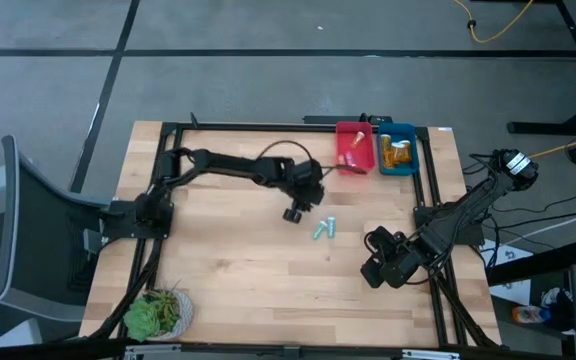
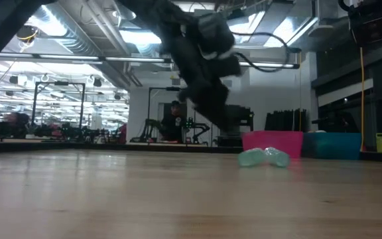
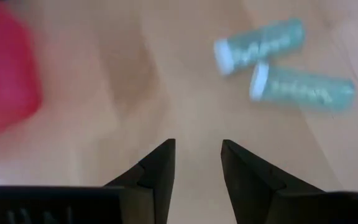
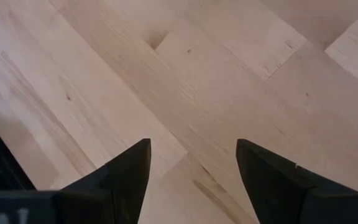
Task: Pick and place medicine bottles into bin by pill shape (circle, oval)
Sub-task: Put the blue tablet bottle into the red bin
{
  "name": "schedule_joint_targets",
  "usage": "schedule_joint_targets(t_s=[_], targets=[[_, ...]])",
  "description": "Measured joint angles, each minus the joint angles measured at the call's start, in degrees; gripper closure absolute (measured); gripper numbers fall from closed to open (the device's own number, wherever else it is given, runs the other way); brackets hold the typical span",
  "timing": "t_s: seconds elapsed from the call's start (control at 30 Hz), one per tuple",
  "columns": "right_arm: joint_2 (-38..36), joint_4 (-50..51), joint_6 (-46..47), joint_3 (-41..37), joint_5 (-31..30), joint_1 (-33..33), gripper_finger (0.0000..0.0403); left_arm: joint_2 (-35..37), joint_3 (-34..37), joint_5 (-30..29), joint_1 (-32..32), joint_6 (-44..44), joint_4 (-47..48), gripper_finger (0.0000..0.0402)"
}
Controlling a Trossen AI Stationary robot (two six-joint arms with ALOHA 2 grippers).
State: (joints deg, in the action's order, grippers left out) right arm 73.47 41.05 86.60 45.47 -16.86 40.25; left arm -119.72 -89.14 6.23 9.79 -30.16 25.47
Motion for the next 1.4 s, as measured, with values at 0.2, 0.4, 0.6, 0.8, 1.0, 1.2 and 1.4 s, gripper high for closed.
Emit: schedule_joint_targets(t_s=[0.2,0.4,0.6,0.8,1.0,1.2,1.4], targets=[[0.0,0.0,0.0,0.0,-1.8,0.0,0.0164,9.7,0.0,-1.2,2.5,1.6,13.7,0.0277],[0.0,-0.1,0.0,0.0,-8.4,-2.9,0.0164,18.8,0.0,-1.0,4.1,2.5,28.0,0.0277],[1.4,-2.7,0.2,0.0,-8.6,-9.6,0.0164,26.8,0.0,-1.1,6.0,5.3,39.1,0.0277],[6.8,-7.0,0.4,0.0,-1.9,-17.3,0.0164,34.3,3.4,-1.1,7.0,7.5,40.9,0.0277],[13.7,-6.6,-0.4,3.8,0.9,-22.0,0.0164,42.2,12.6,-1.7,7.1,7.6,37.6,0.0277],[19.7,-5.6,-3.2,8.8,0.5,-25.9,0.0164,49.2,21.7,-2.3,7.2,7.6,31.6,0.0277],[24.9,-4.6,-5.9,11.1,1.7,-28.9,0.0164,53.5,26.7,-2.3,7.2,7.6,27.3,0.0277]])
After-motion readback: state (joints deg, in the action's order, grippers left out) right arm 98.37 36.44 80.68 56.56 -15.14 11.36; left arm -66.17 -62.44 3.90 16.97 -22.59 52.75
